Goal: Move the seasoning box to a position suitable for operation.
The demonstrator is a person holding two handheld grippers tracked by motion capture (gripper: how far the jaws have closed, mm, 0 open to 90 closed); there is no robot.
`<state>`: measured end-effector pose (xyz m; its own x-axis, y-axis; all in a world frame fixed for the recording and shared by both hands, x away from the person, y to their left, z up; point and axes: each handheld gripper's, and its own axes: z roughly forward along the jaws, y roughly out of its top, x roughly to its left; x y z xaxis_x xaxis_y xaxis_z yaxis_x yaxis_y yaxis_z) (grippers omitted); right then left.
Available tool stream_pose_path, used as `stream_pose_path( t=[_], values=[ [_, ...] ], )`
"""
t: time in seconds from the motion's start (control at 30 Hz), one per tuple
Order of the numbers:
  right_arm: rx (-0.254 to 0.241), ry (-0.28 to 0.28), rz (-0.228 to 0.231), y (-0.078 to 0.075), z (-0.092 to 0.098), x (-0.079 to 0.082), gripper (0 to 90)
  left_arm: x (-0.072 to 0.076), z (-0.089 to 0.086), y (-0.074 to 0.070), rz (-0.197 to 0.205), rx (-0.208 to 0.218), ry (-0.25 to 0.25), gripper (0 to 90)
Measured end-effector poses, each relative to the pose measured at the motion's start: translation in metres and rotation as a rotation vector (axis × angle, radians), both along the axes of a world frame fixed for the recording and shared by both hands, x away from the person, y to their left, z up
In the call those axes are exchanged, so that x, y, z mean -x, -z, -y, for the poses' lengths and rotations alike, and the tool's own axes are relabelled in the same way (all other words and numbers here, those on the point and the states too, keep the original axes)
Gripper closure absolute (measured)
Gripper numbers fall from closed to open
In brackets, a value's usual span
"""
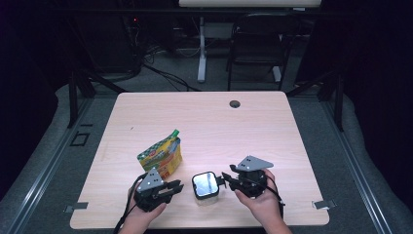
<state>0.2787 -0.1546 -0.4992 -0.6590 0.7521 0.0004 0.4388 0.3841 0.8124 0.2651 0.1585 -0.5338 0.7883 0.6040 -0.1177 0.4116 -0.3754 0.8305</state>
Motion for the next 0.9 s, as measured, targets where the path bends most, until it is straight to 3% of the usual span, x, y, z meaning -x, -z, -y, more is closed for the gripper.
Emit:
stream_pose_path(
  t=[0.1,0.13,0.3,0.57,0.6,0.9],
  values=[
    [-0.012,0.009,0.021,0.001,-0.003,0.002,65.1,0.000,0.000,0.000,0.001,0.003,-0.001,78.1],
    [-0.037,0.001,0.017,0.001,-0.004,0.003,69.3,0.001,0.000,0.000,-0.001,0.005,-0.003,78.6],
    [-0.024,-0.010,0.034,-0.001,-0.008,0.008,76.7,0.002,0.000,0.001,0.000,0.002,0.006,81.3],
    [-0.045,-0.011,0.003,0.001,-0.008,0.007,78.8,0.004,0.003,0.001,0.008,-0.013,0.024,84.0],
    [-0.057,-0.020,-0.017,0.001,-0.009,0.007,79.8,0.005,0.004,0.001,0.009,-0.016,0.031,84.3],
    [-0.026,-0.028,-0.021,0.005,-0.015,0.008,82.0,0.006,0.005,0.001,0.011,-0.011,0.044,88.6]
  ],
)
